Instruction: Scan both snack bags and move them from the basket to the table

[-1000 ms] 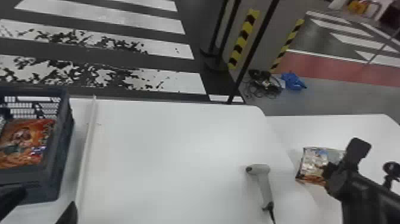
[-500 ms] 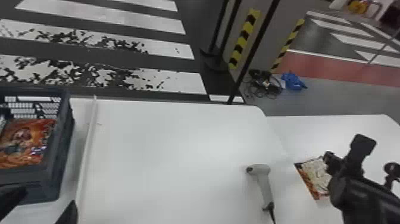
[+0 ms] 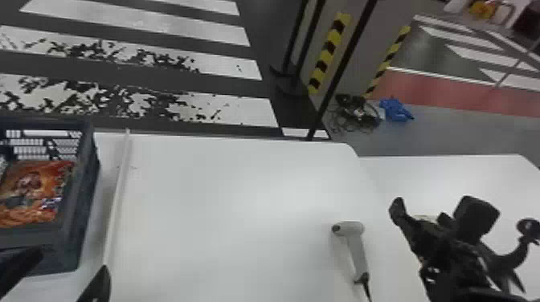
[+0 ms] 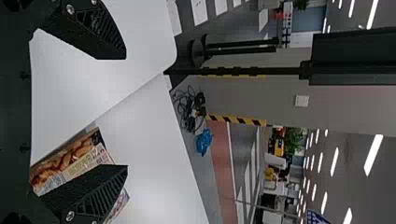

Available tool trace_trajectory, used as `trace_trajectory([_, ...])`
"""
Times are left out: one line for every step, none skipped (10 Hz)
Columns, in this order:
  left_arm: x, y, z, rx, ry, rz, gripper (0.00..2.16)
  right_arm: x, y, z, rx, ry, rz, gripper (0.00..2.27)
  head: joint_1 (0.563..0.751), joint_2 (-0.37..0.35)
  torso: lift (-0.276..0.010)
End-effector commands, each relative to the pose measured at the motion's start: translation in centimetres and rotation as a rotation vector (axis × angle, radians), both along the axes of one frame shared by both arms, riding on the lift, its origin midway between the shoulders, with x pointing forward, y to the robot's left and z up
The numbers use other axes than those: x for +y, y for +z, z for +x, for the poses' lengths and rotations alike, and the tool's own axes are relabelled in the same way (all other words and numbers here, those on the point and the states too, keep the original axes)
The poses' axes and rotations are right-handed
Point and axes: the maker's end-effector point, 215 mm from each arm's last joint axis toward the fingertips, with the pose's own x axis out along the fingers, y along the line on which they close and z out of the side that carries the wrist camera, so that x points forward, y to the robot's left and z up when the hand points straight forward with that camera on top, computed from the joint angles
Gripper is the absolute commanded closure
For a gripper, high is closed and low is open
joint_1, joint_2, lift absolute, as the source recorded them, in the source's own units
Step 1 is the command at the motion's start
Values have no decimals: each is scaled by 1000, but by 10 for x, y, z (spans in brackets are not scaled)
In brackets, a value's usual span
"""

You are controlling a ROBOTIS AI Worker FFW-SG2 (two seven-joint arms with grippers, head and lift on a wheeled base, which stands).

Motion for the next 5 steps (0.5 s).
trace_trajectory([-3, 4, 0, -4, -3, -4, 12, 59, 10, -7, -15, 99, 30, 103, 695, -350, -98])
trace_trajectory([-3, 8, -2, -8, 0, -6, 12, 102, 16, -13, -22, 175, 52, 103, 695, -350, -98])
trace_trajectory([-4, 11, -2, -9, 6, -8, 12, 141, 18, -14, -29, 238, 78, 107, 695, -350, -98])
trace_trajectory([-3, 15, -2, -10, 19, -7, 12, 177, 15, -15, -28, 298, 106, 107, 695, -350, -98])
trace_trajectory([-2, 19, -1, -4, 41, -3, 12, 221, 13, -15, -26, 385, 97, 110, 695, -350, -98])
